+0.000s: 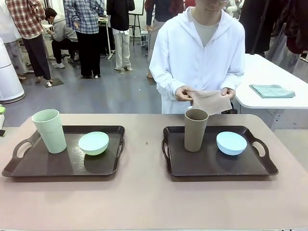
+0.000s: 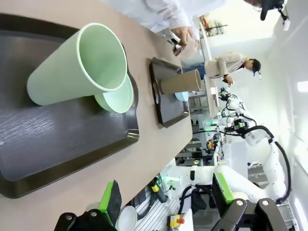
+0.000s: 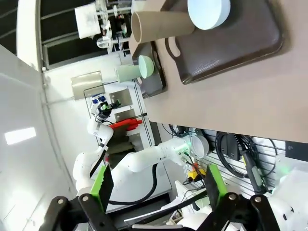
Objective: Set up a tray with a mat and arrange the tableware.
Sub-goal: Pick up the Picnic Bowl and Reusable plastic cup from the Handle tray in front of the human's position and hold them in the air.
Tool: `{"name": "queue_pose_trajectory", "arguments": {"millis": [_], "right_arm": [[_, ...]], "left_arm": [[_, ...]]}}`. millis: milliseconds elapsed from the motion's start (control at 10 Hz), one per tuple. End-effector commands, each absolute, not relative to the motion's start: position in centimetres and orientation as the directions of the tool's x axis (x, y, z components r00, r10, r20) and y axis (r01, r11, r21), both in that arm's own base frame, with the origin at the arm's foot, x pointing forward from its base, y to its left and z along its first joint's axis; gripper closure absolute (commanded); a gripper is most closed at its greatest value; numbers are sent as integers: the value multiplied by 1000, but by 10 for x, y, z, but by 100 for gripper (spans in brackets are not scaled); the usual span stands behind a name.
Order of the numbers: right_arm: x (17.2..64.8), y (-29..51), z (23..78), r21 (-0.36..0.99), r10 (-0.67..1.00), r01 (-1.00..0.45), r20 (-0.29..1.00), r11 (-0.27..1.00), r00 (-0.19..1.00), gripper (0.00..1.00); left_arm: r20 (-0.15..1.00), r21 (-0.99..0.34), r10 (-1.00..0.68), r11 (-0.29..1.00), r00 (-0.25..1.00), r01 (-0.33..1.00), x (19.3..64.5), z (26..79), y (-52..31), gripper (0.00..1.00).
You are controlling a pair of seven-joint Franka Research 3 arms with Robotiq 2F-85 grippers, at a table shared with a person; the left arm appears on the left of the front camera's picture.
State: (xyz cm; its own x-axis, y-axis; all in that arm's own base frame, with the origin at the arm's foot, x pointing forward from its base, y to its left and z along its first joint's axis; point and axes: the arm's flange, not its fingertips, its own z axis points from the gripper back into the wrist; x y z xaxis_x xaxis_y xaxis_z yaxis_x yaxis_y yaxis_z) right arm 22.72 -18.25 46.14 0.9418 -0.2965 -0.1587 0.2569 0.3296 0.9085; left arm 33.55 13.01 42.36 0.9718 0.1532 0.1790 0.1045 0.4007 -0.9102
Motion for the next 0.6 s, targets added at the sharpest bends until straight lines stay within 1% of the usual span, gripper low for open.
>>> {"name": "queue_pose_trajectory", "arguments": {"millis": [0,500], "right_arm": [[221,-187,465,922,-300,228,-132,314,945,0],[221,-187,465,922,-300,228,-132,314,945,0]], "left_arm": [[190,-912,162,394,968,113,333,425,132,0],[190,-912,162,394,968,113,333,425,132,0]]}}
